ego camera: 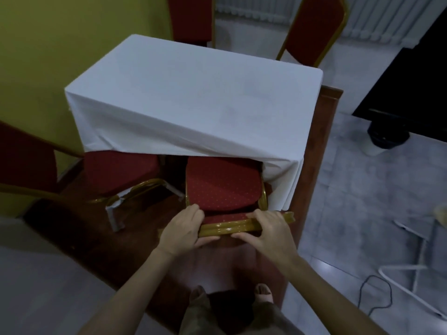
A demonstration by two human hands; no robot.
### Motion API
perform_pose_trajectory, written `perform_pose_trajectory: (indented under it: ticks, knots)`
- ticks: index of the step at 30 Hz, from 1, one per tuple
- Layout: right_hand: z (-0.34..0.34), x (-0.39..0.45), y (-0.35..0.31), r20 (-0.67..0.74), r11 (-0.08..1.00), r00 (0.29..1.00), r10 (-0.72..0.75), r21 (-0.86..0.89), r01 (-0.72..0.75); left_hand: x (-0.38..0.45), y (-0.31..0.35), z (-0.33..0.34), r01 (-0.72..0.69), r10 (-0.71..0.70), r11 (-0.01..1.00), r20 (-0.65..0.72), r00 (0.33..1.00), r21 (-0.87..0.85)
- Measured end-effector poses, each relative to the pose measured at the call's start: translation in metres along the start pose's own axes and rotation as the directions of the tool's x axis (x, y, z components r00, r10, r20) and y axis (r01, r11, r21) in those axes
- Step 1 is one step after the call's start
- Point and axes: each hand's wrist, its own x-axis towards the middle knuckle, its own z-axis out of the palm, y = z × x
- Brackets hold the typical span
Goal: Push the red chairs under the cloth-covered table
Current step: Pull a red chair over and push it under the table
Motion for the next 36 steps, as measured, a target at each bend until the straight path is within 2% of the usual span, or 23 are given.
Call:
perform_pose_trajectory:
  ticks: [7, 10, 13, 15, 17, 20, 23, 28, 33, 36]
  knots:
    - [0.044, 0.031, -0.053, -0.010, 0.998, 0.999, 0.052, -0.034, -0.052, 0.008, -0.095, -0.012, -0.174, 0.172, 0.984, 0.054, 0.984, 0.030]
    - [0.063, 0.055, -0.073, -0.006, 0.997, 0.999, 0.033, -0.066, -0.033, 0.020, -0.145, -0.016, -0.260, 0.256, 0.965, 0.114, 0.960, 0.020]
    - [0.080, 0.088, -0.090, 0.027, 0.996, 0.999, 0.046, -0.079, -0.044, 0.039, -0.186, -0.029, -0.297, 0.279, 0.952, 0.186, 0.942, 0.078]
    - [0.089, 0.107, -0.095, 0.011, 0.990, 1.000, 0.011, -0.140, -0.010, 0.048, -0.200, -0.038, -0.273, 0.240, 0.952, 0.212, 0.947, 0.140]
    - [0.097, 0.120, -0.092, -0.014, 0.972, 1.000, -0.019, -0.234, 0.015, 0.049, -0.203, -0.042, -0.183, 0.153, 0.972, 0.188, 0.970, 0.150]
    - [0.101, 0.127, -0.083, -0.040, 0.938, 0.999, -0.026, -0.346, 0.010, 0.037, -0.191, -0.035, 0.039, -0.044, 0.998, 0.119, 0.992, 0.044]
    - [0.107, 0.127, -0.073, -0.054, 0.929, 0.996, -0.077, -0.367, 0.052, 0.028, -0.185, -0.022, 0.142, -0.135, 0.988, 0.097, 0.986, -0.061]
    - [0.111, 0.136, -0.069, -0.100, 0.922, 0.989, -0.106, -0.383, 0.060, 0.044, -0.200, -0.018, 0.124, -0.102, 0.985, 0.176, 0.979, -0.120]
    - [0.109, 0.175, -0.067, -0.083, 0.888, 0.996, 0.041, -0.455, -0.075, 0.097, -0.226, -0.024, 0.115, -0.063, 0.987, 0.394, 0.917, -0.110]
    - [0.104, 0.196, -0.061, -0.030, 0.874, 0.993, 0.111, -0.474, -0.112, 0.124, -0.236, -0.021, 0.107, -0.045, 0.987, 0.447, 0.894, -0.116]
